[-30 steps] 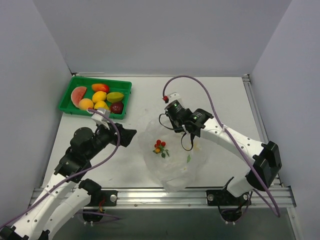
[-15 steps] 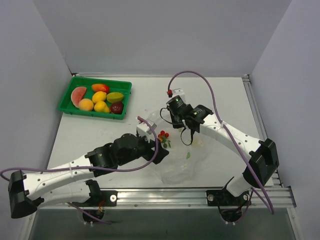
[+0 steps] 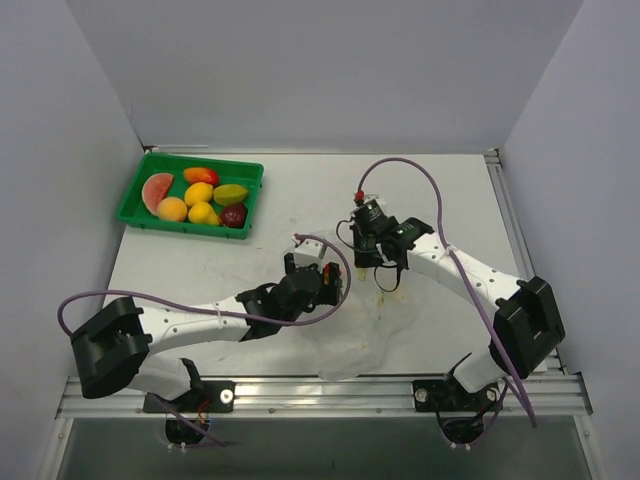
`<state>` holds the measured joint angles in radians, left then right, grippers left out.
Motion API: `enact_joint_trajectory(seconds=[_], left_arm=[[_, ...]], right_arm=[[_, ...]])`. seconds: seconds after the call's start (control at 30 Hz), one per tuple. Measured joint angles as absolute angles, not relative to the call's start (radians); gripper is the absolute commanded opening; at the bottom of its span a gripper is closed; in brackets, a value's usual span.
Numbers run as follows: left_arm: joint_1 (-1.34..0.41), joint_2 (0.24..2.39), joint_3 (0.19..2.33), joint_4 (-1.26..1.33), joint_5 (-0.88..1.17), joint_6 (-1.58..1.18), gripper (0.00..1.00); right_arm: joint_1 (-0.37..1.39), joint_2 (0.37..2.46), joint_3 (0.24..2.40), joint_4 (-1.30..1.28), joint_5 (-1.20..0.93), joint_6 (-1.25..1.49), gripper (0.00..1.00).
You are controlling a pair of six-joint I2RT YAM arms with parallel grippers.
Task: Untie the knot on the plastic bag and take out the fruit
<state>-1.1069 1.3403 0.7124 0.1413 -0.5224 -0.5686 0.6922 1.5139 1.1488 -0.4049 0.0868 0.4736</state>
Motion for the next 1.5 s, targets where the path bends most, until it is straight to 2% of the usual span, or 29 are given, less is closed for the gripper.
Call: enact_joint_trajectory(seconds=[0.3,0.53,0.97,1.13,1.17,1.23,1.27,1.4,1.5], left_arm=[[-1.091,1.525,0.786,0.243,-0.586,-0.541,0.8],[-1.061,1.656,0.831,0.259,-0.593,-0.514,0.8],[-1.017,1.822,0.919,0.27,-0.599,-0.52,0.68],[-1.008,1.863,0.92,0.247,-0.609,-0.546,0.47],[-1.005,1.866,0.921,0.243,-0.611,-0.551,0.36],[-1.0,1.867,0.921,0.241,-0.615,-0.559,0.26],[-0.999,1.866,0.921,0.242,-0.617,-0.559,0.15],[-0.999,1.816,0.91,0.225,-0.62,-0.548,0.0],[-0.999,1.731,0.882,0.201,-0.615,-0.536,0.0]], right_arm=[[0.564,1.506,1.055,-0.325,-0.111,0.551,0.0],[0.529,1.513,1.007,-0.262,-0.222,0.584,0.0],[0.529,1.528,0.941,-0.183,-0.305,0.603,0.0],[0.529,1.532,0.938,-0.177,-0.309,0.602,0.0],[0.529,1.532,0.938,-0.175,-0.309,0.602,0.0],[0.529,1.532,0.937,-0.172,-0.309,0.601,0.0],[0.528,1.532,0.934,-0.168,-0.308,0.6,0.0],[0.517,1.531,0.916,-0.163,-0.307,0.598,0.0],[0.495,1.528,0.907,-0.165,-0.301,0.598,0.0]])
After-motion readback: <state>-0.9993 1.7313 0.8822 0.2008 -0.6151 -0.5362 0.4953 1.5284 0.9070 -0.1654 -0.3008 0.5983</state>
